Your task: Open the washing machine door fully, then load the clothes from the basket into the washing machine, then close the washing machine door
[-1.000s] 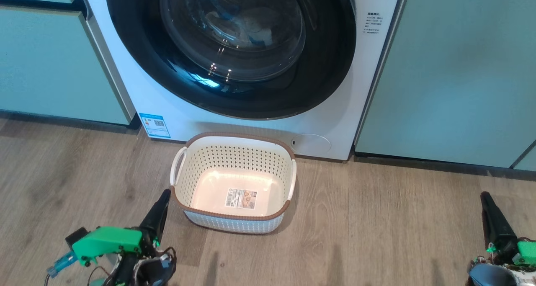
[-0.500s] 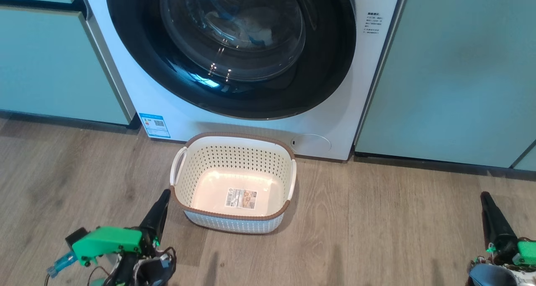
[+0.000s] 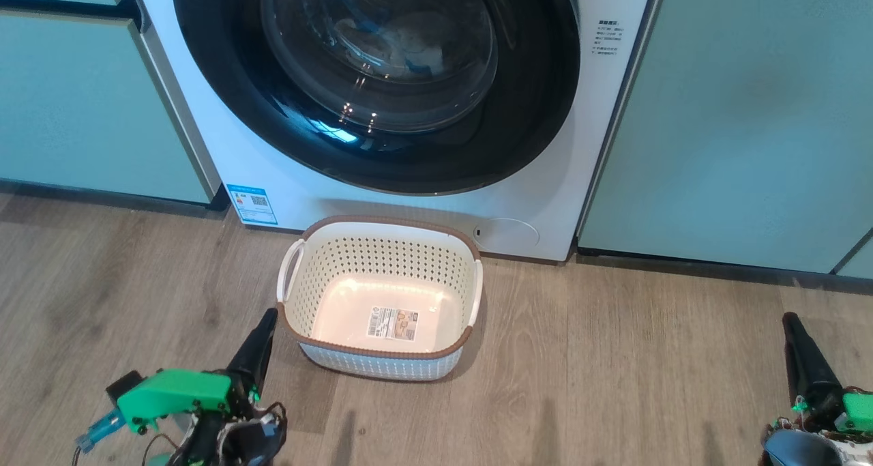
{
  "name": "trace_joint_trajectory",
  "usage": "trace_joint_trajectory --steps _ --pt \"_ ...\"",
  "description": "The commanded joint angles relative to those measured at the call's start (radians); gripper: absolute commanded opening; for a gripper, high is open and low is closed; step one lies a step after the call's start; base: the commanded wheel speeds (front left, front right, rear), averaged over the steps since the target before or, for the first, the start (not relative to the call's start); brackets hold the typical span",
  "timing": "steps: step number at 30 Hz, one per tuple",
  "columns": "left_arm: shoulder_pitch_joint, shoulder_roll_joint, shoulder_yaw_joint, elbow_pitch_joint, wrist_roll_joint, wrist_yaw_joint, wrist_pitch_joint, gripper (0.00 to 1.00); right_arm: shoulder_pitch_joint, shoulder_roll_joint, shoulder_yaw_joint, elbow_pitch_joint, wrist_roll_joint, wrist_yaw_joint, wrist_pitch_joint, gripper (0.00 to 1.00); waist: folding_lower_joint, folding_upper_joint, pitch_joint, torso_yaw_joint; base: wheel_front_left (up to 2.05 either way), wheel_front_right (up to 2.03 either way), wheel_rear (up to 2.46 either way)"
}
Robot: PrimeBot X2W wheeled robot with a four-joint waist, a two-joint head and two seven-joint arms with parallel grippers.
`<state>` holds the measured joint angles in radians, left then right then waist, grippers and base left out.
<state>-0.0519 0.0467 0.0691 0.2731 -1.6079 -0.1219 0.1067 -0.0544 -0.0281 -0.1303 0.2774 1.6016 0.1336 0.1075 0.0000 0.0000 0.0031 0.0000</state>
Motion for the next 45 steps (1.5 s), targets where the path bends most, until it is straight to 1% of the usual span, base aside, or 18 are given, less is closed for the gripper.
trace_joint_trajectory --steps 1,45 --pt "-0.056 0.006 0.042 -0.028 -0.002 -0.009 0.005 0.00 -0.054 -0.022 0.017 -0.033 0.007 -0.003 0.006 0.00 0.0000 0.0000 0.000 0.000 0.00 0.00 0.00" --pt "-0.056 0.005 0.044 -0.028 -0.001 -0.009 0.006 0.00 -0.054 -0.022 0.017 -0.033 0.007 -0.003 0.006 0.00 0.0000 0.0000 0.000 0.000 0.00 0.00 0.00"
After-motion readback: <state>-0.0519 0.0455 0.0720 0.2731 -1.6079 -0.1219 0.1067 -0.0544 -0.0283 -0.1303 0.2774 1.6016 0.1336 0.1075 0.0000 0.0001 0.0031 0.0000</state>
